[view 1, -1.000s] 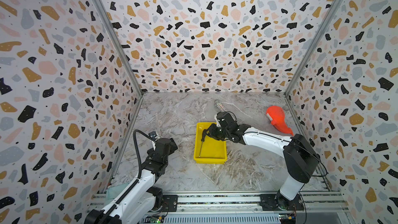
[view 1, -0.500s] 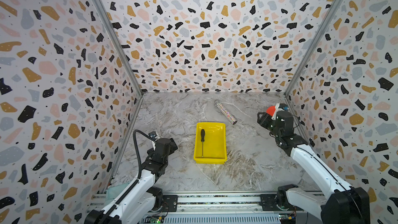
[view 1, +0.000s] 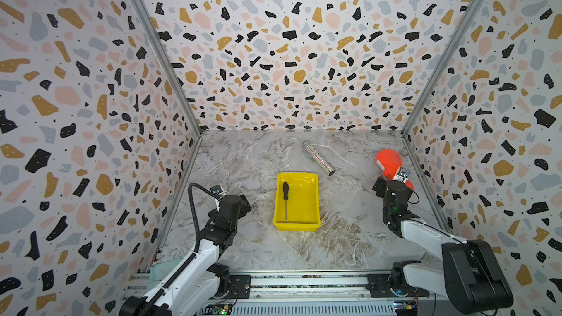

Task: Put the screwdriver in the bin

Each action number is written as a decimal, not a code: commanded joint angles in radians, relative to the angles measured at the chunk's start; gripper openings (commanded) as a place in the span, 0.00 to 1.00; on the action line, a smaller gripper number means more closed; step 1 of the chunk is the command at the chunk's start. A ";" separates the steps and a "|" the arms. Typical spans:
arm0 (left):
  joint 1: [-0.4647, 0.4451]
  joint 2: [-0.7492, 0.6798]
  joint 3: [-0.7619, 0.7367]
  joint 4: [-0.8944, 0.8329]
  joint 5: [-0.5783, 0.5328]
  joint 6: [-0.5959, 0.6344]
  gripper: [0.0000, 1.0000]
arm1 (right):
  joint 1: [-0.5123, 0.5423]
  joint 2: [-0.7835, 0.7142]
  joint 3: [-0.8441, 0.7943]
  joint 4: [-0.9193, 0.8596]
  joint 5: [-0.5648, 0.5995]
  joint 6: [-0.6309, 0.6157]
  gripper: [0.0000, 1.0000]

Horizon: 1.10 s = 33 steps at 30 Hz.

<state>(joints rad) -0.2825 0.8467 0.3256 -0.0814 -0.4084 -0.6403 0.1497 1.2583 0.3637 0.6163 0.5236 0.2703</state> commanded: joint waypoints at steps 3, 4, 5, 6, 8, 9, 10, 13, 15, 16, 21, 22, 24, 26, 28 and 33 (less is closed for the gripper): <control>0.002 -0.012 0.007 0.027 0.000 0.010 1.00 | -0.001 0.051 -0.047 0.239 0.000 -0.108 0.93; 0.002 -0.011 0.006 0.028 -0.002 0.010 1.00 | -0.002 0.055 -0.078 0.308 -0.029 -0.137 0.93; 0.002 -0.010 0.007 0.027 -0.004 0.009 1.00 | -0.001 0.059 -0.105 0.374 -0.055 -0.166 0.93; 0.003 -0.009 0.007 0.029 -0.007 0.008 1.00 | 0.000 0.069 -0.127 0.426 -0.066 -0.178 0.93; 0.002 -0.005 0.006 0.035 -0.010 0.005 1.00 | -0.001 0.139 -0.221 0.682 -0.117 -0.222 0.95; 0.002 -0.002 0.004 0.036 -0.012 0.004 1.00 | 0.000 0.161 -0.250 0.794 -0.144 -0.247 0.96; 0.002 0.001 0.005 0.036 -0.013 0.002 1.00 | 0.002 0.151 -0.258 0.780 -0.187 -0.258 0.99; 0.002 0.014 -0.009 0.053 -0.008 -0.014 1.00 | 0.001 0.177 -0.246 0.752 -0.256 -0.264 0.99; 0.002 0.029 -0.018 0.080 0.008 -0.018 1.00 | 0.003 0.277 -0.243 0.892 -0.249 -0.296 0.99; 0.002 0.037 -0.011 0.083 0.013 -0.014 1.00 | 0.016 0.262 -0.220 0.818 -0.232 -0.295 0.99; 0.002 0.065 0.003 0.103 -0.049 -0.018 1.00 | 0.002 0.237 -0.193 0.727 -0.256 -0.279 0.99; 0.003 0.073 -0.003 0.132 -0.077 -0.028 1.00 | 0.001 0.231 -0.191 0.718 -0.260 -0.277 0.99; 0.003 0.092 0.017 0.161 -0.139 -0.051 1.00 | 0.001 0.237 -0.192 0.726 -0.260 -0.279 0.99; 0.003 0.119 0.054 0.232 -0.173 -0.004 1.00 | -0.002 0.234 -0.191 0.719 -0.264 -0.277 0.99; 0.002 0.154 0.097 0.322 -0.207 0.129 1.00 | -0.005 0.234 -0.189 0.718 -0.272 -0.275 0.99; 0.002 0.300 0.120 0.550 -0.332 0.409 1.00 | -0.016 0.233 -0.181 0.682 -0.295 -0.273 0.99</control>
<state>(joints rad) -0.2825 1.0836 0.4442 0.2653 -0.6388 -0.4385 0.1398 1.5078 0.1562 1.3224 0.2493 0.0006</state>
